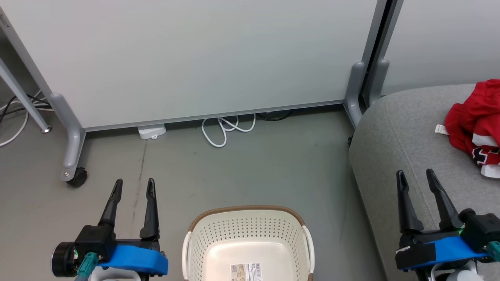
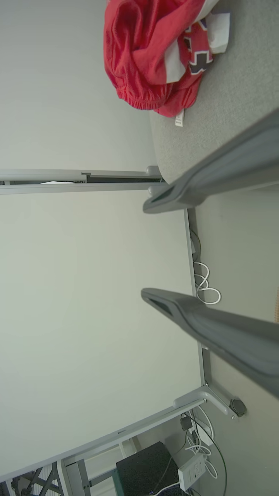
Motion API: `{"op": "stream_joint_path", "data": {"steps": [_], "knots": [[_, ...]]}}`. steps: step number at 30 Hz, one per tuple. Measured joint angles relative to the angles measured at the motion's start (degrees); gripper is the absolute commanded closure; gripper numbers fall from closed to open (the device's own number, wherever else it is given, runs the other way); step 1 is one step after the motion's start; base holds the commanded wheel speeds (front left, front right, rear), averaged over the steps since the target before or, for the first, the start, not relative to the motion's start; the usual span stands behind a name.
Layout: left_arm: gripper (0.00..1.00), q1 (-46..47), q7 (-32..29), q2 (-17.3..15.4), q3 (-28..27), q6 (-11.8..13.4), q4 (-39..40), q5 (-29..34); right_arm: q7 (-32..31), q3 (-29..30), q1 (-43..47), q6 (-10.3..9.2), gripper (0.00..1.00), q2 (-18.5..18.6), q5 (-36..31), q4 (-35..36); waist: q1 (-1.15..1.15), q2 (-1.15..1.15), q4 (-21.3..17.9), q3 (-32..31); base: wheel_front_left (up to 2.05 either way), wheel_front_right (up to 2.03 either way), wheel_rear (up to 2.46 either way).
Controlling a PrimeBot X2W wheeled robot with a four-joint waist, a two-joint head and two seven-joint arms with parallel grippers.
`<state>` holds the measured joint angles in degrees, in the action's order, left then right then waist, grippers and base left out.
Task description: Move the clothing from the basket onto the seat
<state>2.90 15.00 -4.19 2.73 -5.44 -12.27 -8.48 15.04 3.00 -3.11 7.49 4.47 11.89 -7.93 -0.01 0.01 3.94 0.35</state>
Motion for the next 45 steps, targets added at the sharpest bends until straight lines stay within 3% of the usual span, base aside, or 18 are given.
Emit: {"op": "stream_joint_path", "data": {"steps": [12, 13, 19, 45], "knots": [[0.0, 0.4, 0.0, 1.0, -1.2, -1.0, -1.8, 1.1, 0.0, -0.5, 0.0, 0.0, 0.0, -0.7, 0.0, -2.6, 0.01, 0.0, 0.4, 0.0, 0.0, 0.0, 0.0], [1.0, 0.4, 0.0, 1.0, -1.2, -1.1, -1.9, 1.4, 0.0, -0.5, -0.1, 0.0, 1.0, -0.7, 0.0, -2.8, 0.0, 0.0, 0.4, 0.0, 0.0, 0.0, 0.0], [1.0, -1.9, -0.7, 1.2, -1.2, -1.1, -4.7, 0.9, -0.6, -0.6, 0.9, 0.0, 1.0, -1.0, 0.7, -5.6, 0.01, 0.0, 0.4, 0.0, 0.0, 0.0, 0.0], [1.0, -1.2, -7.4, 1.3, -3.7, -1.1, -4.1, -26.1, -7.3, 0.7, 0.7, 0.0, 1.0, -1.2, 26.0, -5.9, 0.01, 0.0, -0.6, -0.1, 0.0, 0.0, 0.0]]}}
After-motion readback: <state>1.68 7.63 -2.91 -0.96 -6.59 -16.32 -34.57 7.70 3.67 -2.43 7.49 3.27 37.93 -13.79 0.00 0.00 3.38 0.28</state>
